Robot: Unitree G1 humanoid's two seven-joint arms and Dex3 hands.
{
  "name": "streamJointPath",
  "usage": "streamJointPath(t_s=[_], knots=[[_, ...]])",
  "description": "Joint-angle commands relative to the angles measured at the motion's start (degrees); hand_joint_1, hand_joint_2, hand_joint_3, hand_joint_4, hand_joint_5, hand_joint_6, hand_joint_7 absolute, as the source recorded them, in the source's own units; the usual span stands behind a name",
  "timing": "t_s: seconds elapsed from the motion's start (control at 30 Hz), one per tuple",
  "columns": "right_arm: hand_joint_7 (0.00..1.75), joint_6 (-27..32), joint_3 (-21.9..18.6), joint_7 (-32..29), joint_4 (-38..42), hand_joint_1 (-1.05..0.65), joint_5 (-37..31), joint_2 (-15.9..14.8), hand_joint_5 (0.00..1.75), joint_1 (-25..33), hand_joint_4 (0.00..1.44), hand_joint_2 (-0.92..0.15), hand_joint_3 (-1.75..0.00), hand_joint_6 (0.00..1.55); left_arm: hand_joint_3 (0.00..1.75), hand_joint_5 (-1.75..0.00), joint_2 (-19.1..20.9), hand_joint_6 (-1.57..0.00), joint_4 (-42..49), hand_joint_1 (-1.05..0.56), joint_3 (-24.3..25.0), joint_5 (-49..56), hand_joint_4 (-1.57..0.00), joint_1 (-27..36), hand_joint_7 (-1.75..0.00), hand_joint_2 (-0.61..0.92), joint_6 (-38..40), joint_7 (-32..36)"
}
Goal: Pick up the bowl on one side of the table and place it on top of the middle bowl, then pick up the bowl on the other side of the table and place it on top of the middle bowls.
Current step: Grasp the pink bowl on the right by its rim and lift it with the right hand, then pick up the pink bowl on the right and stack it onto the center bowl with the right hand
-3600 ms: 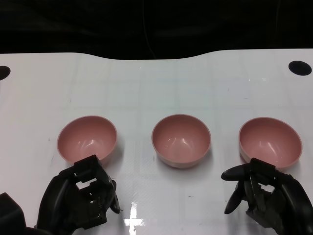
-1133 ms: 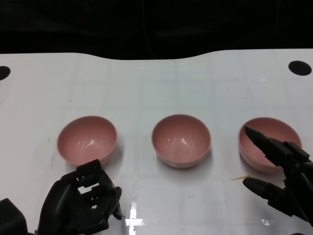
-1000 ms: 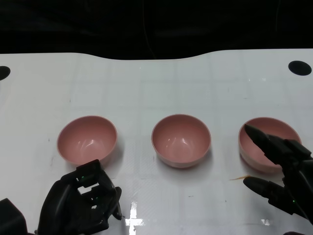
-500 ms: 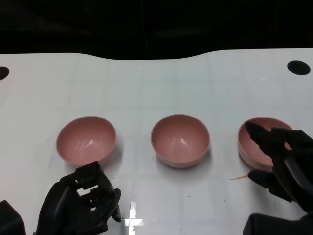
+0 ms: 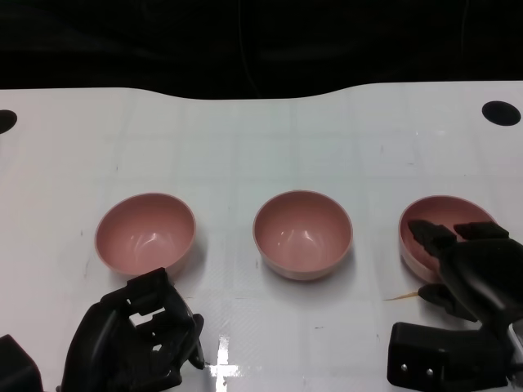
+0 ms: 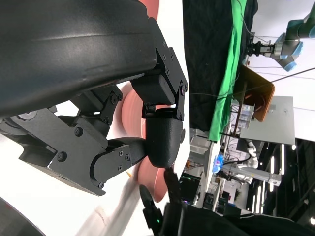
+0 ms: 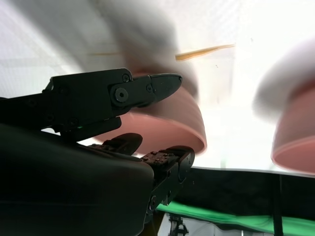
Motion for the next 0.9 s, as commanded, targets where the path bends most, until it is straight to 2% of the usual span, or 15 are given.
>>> streamJointPath(t_s=[0.03,0.1,0.13,0.2,0.23,0.3,0.37,0.4,0.43,0.47,0.5,0.53,0.57,0.63,0.9], knots=[[0.04,1.57,2.16,-0.21,4.84,-0.58,-0.52,-1.14,0.17,-3.14,0.48,-0.90,-0.01,0.48,0.91,-1.62,0.33,-0.84,-0.87,-0.20,-0.16,0.21,-0.91,0.75,-1.39,0.62,-0.25,0.82],[0.05,1.99,3.18,-1.04,7.69,-0.50,-0.03,-1.03,0.17,-4.86,0.57,-0.92,-0.03,0.55,0.90,-1.61,0.33,-0.84,-1.02,-0.20,-0.24,0.13,-0.90,0.79,-1.39,0.63,-0.05,0.84],[0.07,1.92,3.60,-1.85,9.16,-0.45,0.35,-0.95,0.22,-5.67,0.69,-0.92,-0.04,0.61,0.89,-1.61,0.34,-0.84,-1.05,-0.20,-0.28,0.08,-0.90,0.80,-1.38,0.63,-0.01,0.80],[0.07,0.57,4.08,-4.97,11.88,-0.40,1.26,-0.99,0.35,-6.87,0.81,-0.92,-0.05,0.69,0.89,-1.61,0.28,-0.84,-1.16,-0.20,-0.34,0.05,-0.90,0.88,-1.38,0.64,-0.02,0.84],[0.09,-0.54,4.13,-6.81,12.97,-0.36,1.92,-1.06,0.76,-7.30,0.82,-0.92,-0.05,0.87,0.89,-1.61,0.24,-0.84,-1.16,-0.20,-0.34,0.03,-0.90,0.91,-1.38,0.63,-0.12,0.83],[0.11,-4.57,3.62,-12.17,15.21,-0.30,4.24,-1.10,1.11,-7.95,0.82,-0.91,-0.03,1.02,0.87,-1.61,0.16,-0.84,-1.10,-0.21,-0.35,-0.18,-0.90,0.94,-1.38,0.64,-0.25,0.61],[0.16,-9.02,3.18,-18.17,17.51,-0.20,6.47,-1.08,1.58,-8.64,0.87,-0.89,-0.01,1.20,0.85,-1.61,0.15,-0.84,-1.17,-0.21,-0.40,-0.12,-0.90,0.99,-1.37,0.65,-0.13,0.71],[0.17,-10.98,3.23,-21.00,18.40,-0.21,7.06,-1.14,1.66,-9.13,0.91,-0.91,-0.03,1.23,0.85,-1.61,0.14,-0.84,-1.18,-0.20,-0.44,-0.09,-0.90,0.98,-1.37,0.66,-0.09,0.75],[0.73,-12.40,3.39,-23.07,19.08,-0.22,7.35,-1.25,1.71,-9.60,0.94,-0.91,-0.13,1.11,0.85,-1.60,0.10,-0.84,-1.10,-0.20,-0.49,0.02,-0.90,0.97,-1.37,0.66,-0.17,0.82],[1.22,-13.61,3.45,-24.61,19.54,-0.22,7.69,-1.29,1.73,-9.98,0.95,-0.91,-0.19,0.91,0.86,-1.60,0.08,-0.84,-1.04,-0.20,-0.52,0.11,-0.90,0.95,-1.37,0.66,-0.20,0.89],[1.48,-14.89,3.46,-26.03,19.51,-0.21,7.98,-1.37,1.74,-10.26,0.95,-0.91,-0.22,0.81,0.86,-1.60,0.07,-0.84,-0.94,-0.20,-0.56,0.16,-0.90,0.93,-1.37,0.66,-0.30,0.87],[1.61,-16.07,3.54,-27.21,18.99,-0.19,8.09,-1.57,1.74,-10.49,0.95,-0.83,-0.43,0.78,0.86,-1.60,0.06,-0.84,-0.82,-0.20,-0.58,0.19,-0.90,0.92,-1.36,0.65,-0.49,0.80],[1.69,-16.92,3.64,-28.24,17.95,-0.17,7.93,-1.82,1.74,-10.66,0.94,-0.63,-0.81,0.75,0.86,-1.60,0.05,-0.84,-0.90,-0.21,-0.62,0.09,-0.90,0.96,-1.36,0.65,-0.40,0.78],[1.73,-17.90,3.69,-29.03,16.21,-0.17,7.83,-2.09,1.75,-10.85,0.95,-0.48,-1.05,0.72,0.84,-1.60,0.05,-0.84,-1.05,-0.21,-0.70,-0.07,-0.90,1.03,-1.36,0.65,-0.31,0.82],[1.75,-22.64,3.98,-30.73,9.35,-0.14,8.83,-0.32,1.75,-11.33,0.98,-0.39,-1.15,0.75,0.80,-1.60,0.25,-0.84,-1.34,-0.21,-0.71,-0.12,-0.89,1.10,-1.36,0.68,0.12,1.08]])
